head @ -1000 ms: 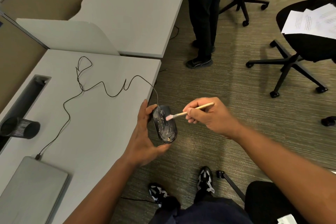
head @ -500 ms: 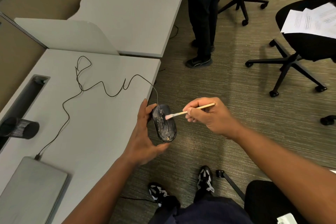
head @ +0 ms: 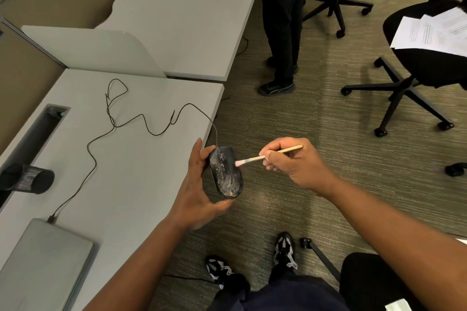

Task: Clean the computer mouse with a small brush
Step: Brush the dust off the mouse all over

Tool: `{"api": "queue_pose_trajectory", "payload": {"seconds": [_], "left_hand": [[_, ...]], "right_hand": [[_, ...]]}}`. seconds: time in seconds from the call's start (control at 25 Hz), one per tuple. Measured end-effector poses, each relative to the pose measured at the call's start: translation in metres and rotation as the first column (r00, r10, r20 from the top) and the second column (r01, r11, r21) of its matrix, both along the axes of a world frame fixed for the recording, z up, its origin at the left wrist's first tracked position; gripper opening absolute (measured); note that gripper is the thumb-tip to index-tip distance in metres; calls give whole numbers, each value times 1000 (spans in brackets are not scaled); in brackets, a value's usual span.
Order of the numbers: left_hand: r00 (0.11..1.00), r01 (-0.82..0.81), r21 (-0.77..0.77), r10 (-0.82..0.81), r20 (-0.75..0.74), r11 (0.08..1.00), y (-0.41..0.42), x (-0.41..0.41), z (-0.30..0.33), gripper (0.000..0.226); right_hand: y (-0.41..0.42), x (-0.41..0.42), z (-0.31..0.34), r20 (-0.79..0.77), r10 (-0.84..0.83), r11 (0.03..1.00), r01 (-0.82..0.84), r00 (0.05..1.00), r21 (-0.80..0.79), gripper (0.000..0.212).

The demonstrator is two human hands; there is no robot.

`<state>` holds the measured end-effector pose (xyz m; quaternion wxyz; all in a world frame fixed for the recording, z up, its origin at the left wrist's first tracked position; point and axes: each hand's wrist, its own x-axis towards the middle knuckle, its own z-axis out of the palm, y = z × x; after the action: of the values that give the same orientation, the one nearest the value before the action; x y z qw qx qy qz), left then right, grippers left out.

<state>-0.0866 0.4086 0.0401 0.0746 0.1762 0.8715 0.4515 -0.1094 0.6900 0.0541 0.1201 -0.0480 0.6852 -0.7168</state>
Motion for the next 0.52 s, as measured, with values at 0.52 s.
{"api": "queue_pose_trajectory", "payload": {"seconds": [0.52], "left_hand": [[1000, -12, 27, 11, 16, 1000, 0, -1, -1, 146]], "right_hand": [[0, -3, 6, -2, -15, 997, 15, 1000, 81, 13]]}}
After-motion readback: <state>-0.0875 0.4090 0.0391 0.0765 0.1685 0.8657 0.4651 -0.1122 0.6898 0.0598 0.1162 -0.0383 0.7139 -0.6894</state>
